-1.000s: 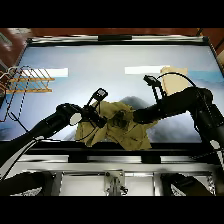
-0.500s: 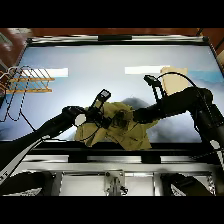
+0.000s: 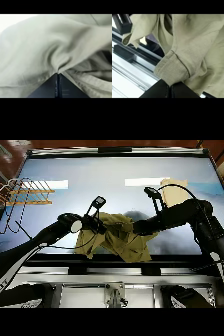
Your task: Fold the shirts.
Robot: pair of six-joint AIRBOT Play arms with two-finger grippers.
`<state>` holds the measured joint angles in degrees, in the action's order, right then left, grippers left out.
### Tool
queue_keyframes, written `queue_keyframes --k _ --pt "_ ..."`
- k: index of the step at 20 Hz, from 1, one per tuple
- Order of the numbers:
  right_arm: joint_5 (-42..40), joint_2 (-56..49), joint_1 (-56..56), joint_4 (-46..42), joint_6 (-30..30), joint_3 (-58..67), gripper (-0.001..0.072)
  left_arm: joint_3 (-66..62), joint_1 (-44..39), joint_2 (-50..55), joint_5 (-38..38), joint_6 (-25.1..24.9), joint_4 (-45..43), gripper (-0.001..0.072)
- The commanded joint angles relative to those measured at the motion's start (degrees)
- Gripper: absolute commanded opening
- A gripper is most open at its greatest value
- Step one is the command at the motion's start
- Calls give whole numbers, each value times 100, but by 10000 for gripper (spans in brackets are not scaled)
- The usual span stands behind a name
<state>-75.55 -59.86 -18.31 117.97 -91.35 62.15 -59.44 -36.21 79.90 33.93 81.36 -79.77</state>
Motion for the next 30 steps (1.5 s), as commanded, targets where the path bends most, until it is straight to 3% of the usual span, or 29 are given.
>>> queue_keyframes --k 1,3,9,13,14,16,22,24,25,26,30 --pt "-11 2 0 2 7 -2 70 -334 267 -83 195 114 -46 33" --pt "-61 2 -2 -61 -2 -2 70 -588 433 -197 520 -127 -107 33" --pt "146 -55 -2 -433 26 -20 71 -994 868 -474 2170 -140 -280 32" --pt "221 -728 0 -699 199 -50 81 -815 581 -413 2455 -590 848 33" --pt "238 -905 0 -887 280 -48 115 -815 455 -404 2448 -590 879 33" --pt "214 -1143 4 -1165 328 -42 446 -817 295 -407 2354 -590 879 33" --pt "389 -654 -186 -1169 1633 227 451 -817 345 -407 2249 -595 866 33" --pt "380 -680 -758 -1646 2033 96 453 -817 452 -407 2251 -592 870 33" --pt "407 -772 -1073 -2020 2282 -44 477 -817 509 -411 2267 -590 870 33" --pt "433 -935 -1320 -2367 2544 -186 581 -817 568 -413 2293 -590 872 33" --pt "697 -1773 -1453 -2594 2656 -282 581 -820 684 -439 2461 -590 879 33"
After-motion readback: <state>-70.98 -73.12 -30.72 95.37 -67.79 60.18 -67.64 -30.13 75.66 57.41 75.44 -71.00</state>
